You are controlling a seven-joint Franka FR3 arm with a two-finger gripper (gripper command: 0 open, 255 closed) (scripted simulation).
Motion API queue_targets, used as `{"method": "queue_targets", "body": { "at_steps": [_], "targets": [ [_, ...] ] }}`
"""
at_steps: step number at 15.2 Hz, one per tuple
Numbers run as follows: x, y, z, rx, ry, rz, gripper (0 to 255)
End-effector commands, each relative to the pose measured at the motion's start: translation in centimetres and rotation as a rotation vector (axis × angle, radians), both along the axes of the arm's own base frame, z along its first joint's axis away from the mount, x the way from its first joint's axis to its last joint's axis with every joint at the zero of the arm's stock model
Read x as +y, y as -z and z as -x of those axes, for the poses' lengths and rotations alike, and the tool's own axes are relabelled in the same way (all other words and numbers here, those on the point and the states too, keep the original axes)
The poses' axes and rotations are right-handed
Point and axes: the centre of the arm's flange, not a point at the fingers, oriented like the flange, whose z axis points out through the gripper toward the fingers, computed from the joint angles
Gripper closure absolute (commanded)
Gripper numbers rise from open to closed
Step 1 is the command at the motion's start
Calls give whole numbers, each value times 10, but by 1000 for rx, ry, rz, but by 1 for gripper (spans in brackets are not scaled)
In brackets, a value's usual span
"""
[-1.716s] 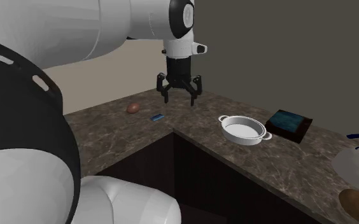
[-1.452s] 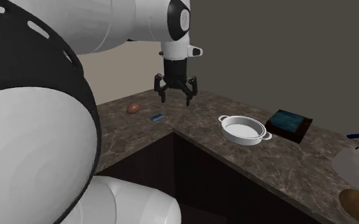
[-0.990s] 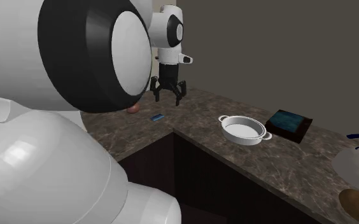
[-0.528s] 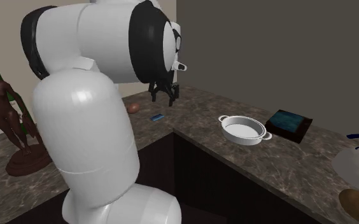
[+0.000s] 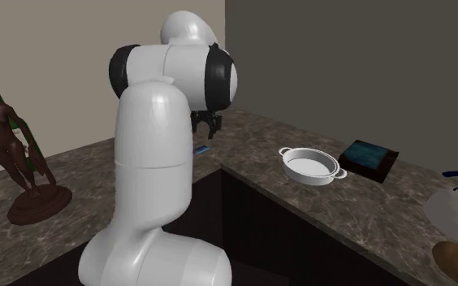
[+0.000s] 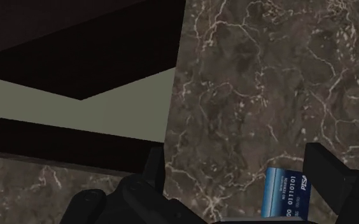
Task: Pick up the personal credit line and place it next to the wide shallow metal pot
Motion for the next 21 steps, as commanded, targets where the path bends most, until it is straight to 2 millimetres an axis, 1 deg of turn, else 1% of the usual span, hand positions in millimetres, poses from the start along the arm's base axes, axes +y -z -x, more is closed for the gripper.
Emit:
{"method": "queue_targets", "body": {
  "at_steps": [1, 9, 10, 17, 21],
  "targets": [
    [9, 18, -23, 38, 32, -8, 0],
    [43, 94, -107, 183, 153, -38, 0],
    [45, 99, -112, 192, 161, -40, 0],
    [54, 130, -94, 192, 161, -40, 0],
    [55, 132, -93, 192, 161, -40, 0]
  ]
}}
